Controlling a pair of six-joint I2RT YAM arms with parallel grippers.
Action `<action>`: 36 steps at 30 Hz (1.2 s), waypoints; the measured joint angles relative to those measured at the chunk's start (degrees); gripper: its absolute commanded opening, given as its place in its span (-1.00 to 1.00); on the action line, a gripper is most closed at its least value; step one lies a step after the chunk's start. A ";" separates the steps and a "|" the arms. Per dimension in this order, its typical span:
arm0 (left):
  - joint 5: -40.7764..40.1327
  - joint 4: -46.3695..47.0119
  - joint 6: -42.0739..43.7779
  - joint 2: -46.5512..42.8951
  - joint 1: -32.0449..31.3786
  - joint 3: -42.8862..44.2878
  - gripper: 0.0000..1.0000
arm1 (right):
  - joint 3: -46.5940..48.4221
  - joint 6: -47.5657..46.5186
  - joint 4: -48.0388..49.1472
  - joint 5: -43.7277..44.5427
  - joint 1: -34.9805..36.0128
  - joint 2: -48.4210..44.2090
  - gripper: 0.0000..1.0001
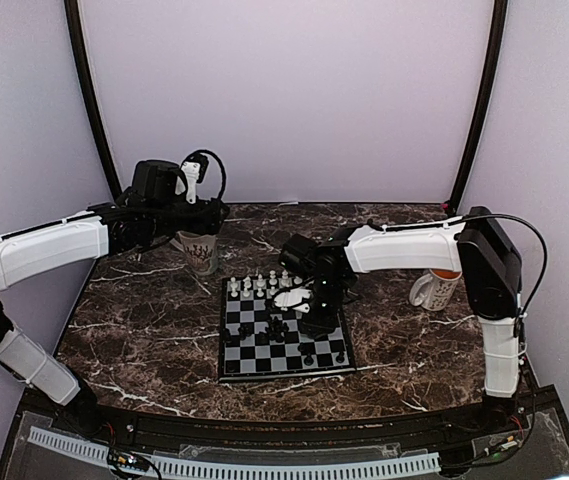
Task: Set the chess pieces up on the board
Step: Pick up the knight from the chessboard, then pass from the right arm to the left
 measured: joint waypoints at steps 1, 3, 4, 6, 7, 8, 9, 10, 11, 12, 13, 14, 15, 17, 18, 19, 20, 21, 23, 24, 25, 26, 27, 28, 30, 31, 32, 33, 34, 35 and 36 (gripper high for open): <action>0.09 0.00 0.00 0.00 0.00 0.00 0.49 | 0.00 0.00 0.02 0.00 0.00 0.00 -0.46; 0.20 0.00 0.00 0.00 0.00 0.00 0.49 | 0.00 0.04 0.04 0.02 0.00 0.00 -0.53; 0.26 0.00 0.00 0.00 0.00 0.00 0.49 | 0.00 0.20 0.09 0.04 0.00 0.00 -0.56; 0.28 0.00 0.00 0.00 0.00 0.00 0.49 | 0.00 0.26 0.15 0.04 -0.02 0.00 -0.62; 0.28 0.00 0.00 0.00 0.00 0.00 0.49 | 0.00 0.37 0.17 0.02 -0.02 0.00 -0.64; 0.31 0.00 0.00 0.00 0.00 0.00 0.49 | 0.00 0.46 0.20 0.02 -0.07 0.00 -0.66; 0.31 0.00 0.00 0.00 0.00 0.00 0.49 | 0.00 0.55 0.28 0.00 -0.09 0.00 -0.69; 0.31 0.00 0.00 0.00 0.00 0.00 0.49 | 0.00 0.57 0.35 -0.02 -0.15 0.00 -0.71; 0.33 0.00 0.00 0.00 0.00 0.00 0.49 | 0.00 0.59 0.44 -0.09 -0.33 0.00 -0.73; 0.33 0.00 0.00 0.00 0.00 0.00 0.49 | -0.04 0.59 0.63 -0.26 -0.52 -0.04 -0.74; 0.35 0.00 0.00 0.00 0.00 0.00 0.49 | -0.15 0.63 0.92 -0.57 -0.72 -0.13 -0.75; 0.37 0.00 0.00 0.00 0.00 0.00 0.48 | -0.52 0.63 1.38 -1.11 -0.96 -0.42 -0.76; 0.44 0.00 0.00 0.00 0.00 0.00 0.49 | -1.07 0.57 1.84 -1.64 -1.27 -0.79 -0.76; 0.68 0.00 0.00 0.09 0.00 0.00 0.49 | -2.51 0.52 2.60 -3.34 -2.36 -2.25 -0.76; 0.81 0.00 0.00 0.17 0.00 0.00 0.48 | -3.34 0.44 3.04 -4.04 -2.97 -3.34 -0.76; 1.20 -0.02 -0.02 0.37 0.00 0.02 0.46 | -4.24 0.31 3.74 -4.76 -3.58 -4.66 -0.77; 1.62 -0.11 -0.09 0.68 0.00 0.11 0.43 | -5.44 0.11 4.66 -5.51 -4.33 -6.49 -0.77; 2.29 -0.50 -0.46 1.16 0.00 0.42 0.38 | -6.51 -0.09 5.62 -6.08 -4.98 -8.35 -0.77; 4.17 -1.70 -1.77 2.34 0.00 1.44 0.27 | -8.50 -0.35 7.80 -6.97 -6.12 -12.15 -0.77; 5.55 -2.25 -2.91 2.93 0.00 2.08 0.21 | -9.70 -0.50 9.25 -7.56 -6.82 -14.23 -0.76; 7.23 -2.56 -4.07 3.48 0.00 2.62 0.16 | -10.93 -0.57 10.54 -8.15 -7.50 -16.57 -0.76; 8.98 -2.89 -5.60 3.80 0.00 3.15 0.13 | -11.93 -0.63 11.72 -8.70 -8.04 -18.40 -0.76; 11.10 -3.02 -7.41 3.93 0.00 3.41 0.07 | -13.07 -0.74 13.22 -9.18 -8.63 -20.24 -0.76; 13.25 -3.02 -9.44 3.93 0.00 3.45 0.04 | -14.49 -0.83 14.95 -9.92 -9.29 -22.21 -0.76; 17.07 -1.68 -13.44 3.93 -0.02 2.89 0.00 | -17.18 -1.09 18.05 -10.86 -10.27 -25.09 -0.75; 19.06 -0.52 -15.74 3.91 -0.02 2.14 -0.01 | -18.67 -1.20 19.69 -11.26 -10.64 -26.38 -0.75; 21.40 1.70 -18.38 3.74 -0.26 0.48 -0.02 | -20.22 -1.22 21.20 -11.50 -10.93 -27.45 -0.74; 23.02 2.95 -20.85 3.69 -0.44 -0.92 -0.03 | -21.90 -1.18 22.77 -11.72 -11.10 -28.48 -0.74; 24.33 3.89 -22.80 3.69 -0.81 -2.19 -0.04 | -23.15 -1.18 23.71 -11.85 -11.26 -29.22 -0.74; 25.24 4.59 -24.68 3.69 -1.46 -3.50 -0.03 | -24.13 -1.18 24.35 -11.96 -11.37 -29.68 -0.73; 25.99 4.76 -26.67 3.76 -2.47 -4.42 -0.04 | -24.65 -1.20 24.87 -12.02 -11.39 -29.77 -0.73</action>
